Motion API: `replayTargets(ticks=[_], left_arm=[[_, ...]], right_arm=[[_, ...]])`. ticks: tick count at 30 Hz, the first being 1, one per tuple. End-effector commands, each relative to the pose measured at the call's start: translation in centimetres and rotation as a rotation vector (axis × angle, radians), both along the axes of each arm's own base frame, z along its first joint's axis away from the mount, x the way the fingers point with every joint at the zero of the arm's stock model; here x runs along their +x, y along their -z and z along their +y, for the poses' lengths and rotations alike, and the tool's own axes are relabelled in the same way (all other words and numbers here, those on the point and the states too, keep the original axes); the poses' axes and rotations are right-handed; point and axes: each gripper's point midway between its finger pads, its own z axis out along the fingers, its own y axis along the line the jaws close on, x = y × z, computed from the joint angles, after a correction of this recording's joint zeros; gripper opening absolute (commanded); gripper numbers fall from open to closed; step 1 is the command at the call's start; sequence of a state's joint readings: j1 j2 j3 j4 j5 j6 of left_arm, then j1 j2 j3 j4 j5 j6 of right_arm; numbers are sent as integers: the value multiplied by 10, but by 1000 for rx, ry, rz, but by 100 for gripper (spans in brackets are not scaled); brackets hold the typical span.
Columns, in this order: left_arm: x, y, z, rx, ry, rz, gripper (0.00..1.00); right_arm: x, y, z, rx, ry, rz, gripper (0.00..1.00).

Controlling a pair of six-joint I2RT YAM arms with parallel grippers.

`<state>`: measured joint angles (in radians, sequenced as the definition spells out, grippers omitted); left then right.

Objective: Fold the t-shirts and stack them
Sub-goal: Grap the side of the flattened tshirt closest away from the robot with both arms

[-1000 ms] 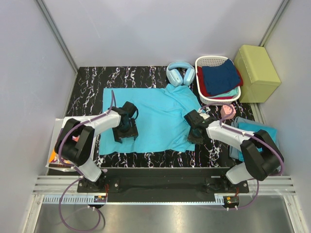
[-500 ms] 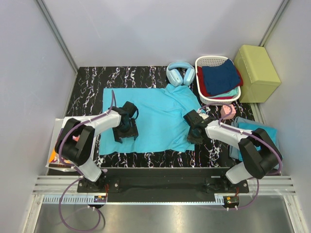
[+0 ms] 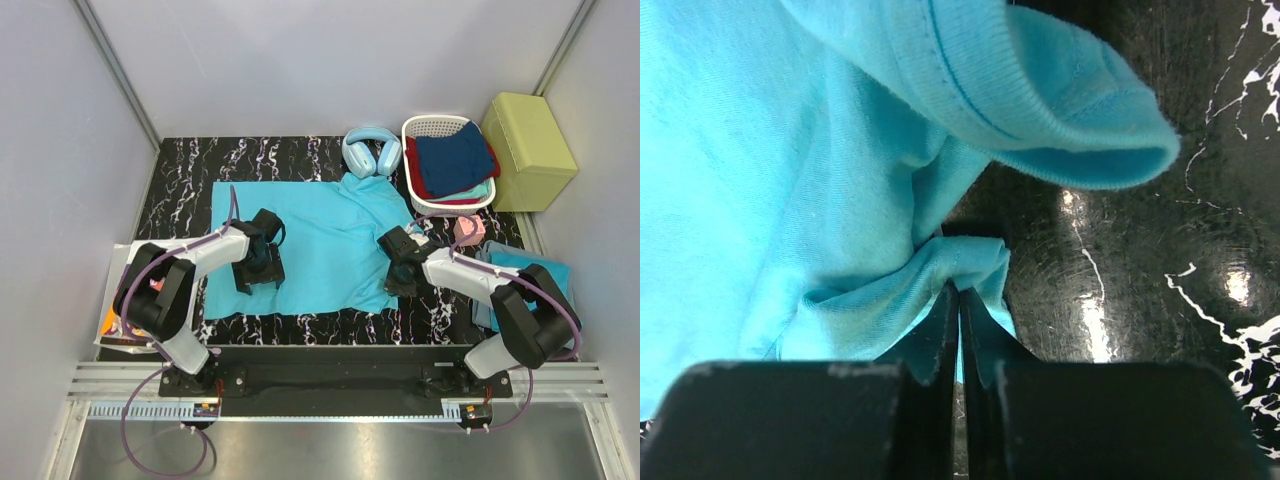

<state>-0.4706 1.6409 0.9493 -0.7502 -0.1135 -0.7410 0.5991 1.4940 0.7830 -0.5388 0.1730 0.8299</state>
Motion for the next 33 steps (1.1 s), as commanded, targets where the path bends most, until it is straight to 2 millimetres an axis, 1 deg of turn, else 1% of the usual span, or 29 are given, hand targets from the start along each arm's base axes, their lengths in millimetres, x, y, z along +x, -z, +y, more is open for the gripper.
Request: replayTargets(ticks=[1,9,13,14,18,23,25,27,33], left_arm=[[5,1,-9,-21,3,-4,75],[7,0,-11,-21,7,-5,74],[6,1,-12,-22,9,-3,75],[6,2,-12,-19,9,-1,74],[6,2,-12,-21,6,-3,74],[6,2,-13,-21,9,-3,75],[6,2,-12,-19,6,0,74],[6,2,-12,-20,7,-1,74],[6,2,-12,-19,6,1,74]], right_arm=[[6,-14,-1,9,10,-38,1],[11,-35,-4,5,14,-87,0],[12,-39,-4,5,15,-96,0],[12,-38,-5,3,14,-92,0],[10,-35,-7,-8,10,-81,16],[10,-31,-5,-9,5,-70,26],[10,-30,-4,-7,4,-69,29],[11,-29,-4,-6,1,-70,28],[8,-13,-5,-19,3,-43,28]])
